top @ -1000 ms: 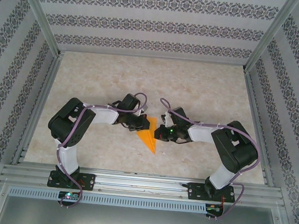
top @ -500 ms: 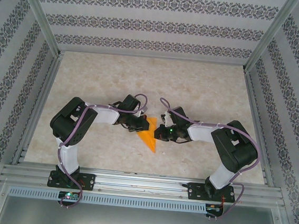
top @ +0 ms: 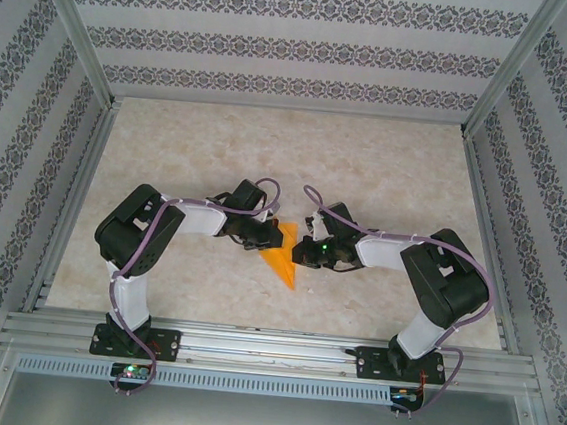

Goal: Fold a paper plane with a square sheet of paper (fold left side to right side)
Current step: Fourth fold the wing at the center of the table.

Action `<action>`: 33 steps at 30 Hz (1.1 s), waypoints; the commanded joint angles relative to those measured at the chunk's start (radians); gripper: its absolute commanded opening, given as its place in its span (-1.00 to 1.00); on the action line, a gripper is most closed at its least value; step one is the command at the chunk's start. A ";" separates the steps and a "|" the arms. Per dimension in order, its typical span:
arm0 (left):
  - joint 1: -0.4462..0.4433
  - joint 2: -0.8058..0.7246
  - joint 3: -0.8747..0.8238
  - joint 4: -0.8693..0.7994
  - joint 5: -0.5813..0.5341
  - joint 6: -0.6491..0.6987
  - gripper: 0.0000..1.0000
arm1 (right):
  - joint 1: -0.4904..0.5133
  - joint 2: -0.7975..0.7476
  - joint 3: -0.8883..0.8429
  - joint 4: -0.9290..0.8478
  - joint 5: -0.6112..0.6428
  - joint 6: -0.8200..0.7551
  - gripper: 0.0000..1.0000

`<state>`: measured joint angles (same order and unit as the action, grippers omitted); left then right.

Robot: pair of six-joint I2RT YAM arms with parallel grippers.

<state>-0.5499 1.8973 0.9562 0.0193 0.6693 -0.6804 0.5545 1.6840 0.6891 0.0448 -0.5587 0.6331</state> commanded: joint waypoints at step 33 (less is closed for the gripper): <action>-0.011 0.023 -0.016 -0.105 -0.106 0.015 -1.00 | 0.096 -0.212 -0.106 0.032 -0.099 0.149 -1.00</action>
<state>-0.5499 1.8973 0.9562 0.0189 0.6674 -0.6807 0.6380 1.4384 0.5884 0.0402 -0.6449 0.7609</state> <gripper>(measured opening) 0.056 0.046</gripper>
